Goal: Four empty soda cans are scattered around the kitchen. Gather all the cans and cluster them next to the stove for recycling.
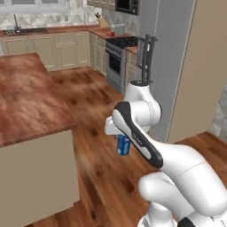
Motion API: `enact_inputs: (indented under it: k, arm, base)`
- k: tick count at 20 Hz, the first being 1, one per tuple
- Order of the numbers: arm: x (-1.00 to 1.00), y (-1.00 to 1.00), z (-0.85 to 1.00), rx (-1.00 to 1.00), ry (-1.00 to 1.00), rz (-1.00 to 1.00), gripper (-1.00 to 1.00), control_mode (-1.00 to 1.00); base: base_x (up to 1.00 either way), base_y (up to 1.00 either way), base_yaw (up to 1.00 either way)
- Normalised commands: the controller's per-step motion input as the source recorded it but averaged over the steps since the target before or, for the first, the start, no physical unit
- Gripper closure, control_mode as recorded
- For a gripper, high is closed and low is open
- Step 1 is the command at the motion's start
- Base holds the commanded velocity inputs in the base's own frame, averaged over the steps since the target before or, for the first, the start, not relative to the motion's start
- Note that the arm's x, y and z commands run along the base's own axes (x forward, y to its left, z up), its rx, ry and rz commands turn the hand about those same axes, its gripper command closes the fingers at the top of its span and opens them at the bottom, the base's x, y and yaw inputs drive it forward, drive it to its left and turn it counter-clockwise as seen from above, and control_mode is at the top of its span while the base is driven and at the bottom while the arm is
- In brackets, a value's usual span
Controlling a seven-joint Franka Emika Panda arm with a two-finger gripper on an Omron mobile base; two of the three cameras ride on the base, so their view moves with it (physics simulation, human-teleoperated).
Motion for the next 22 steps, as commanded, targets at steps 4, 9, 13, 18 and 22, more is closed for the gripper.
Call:
enact_inputs:
  k: [4, 9, 13, 18, 22]
  arm:
    - [0.0, 0.0, 0.0, 0.0, 0.0, 0.0, 1.0, 1.0]
    - [0.0, 0.0, 0.0, 0.0, 0.0, 0.0, 1.0, 1.0]
    - [0.0, 0.0, 0.0, 0.0, 0.0, 0.0, 1.0, 1.0]
    - [0.0, 0.0, 0.0, 0.0, 0.0, 0.0, 1.0, 1.0]
    - [0.0, 0.0, 0.0, 0.0, 0.0, 0.0, 1.0, 1.0]
  base:
    - [1.0, -1.0, 0.0]
    - [1.0, -0.86, 0.03]
    - [1.0, -0.66, 0.09]
    - [1.0, -0.39, 0.13]
    - [1.0, -0.03, 0.2]
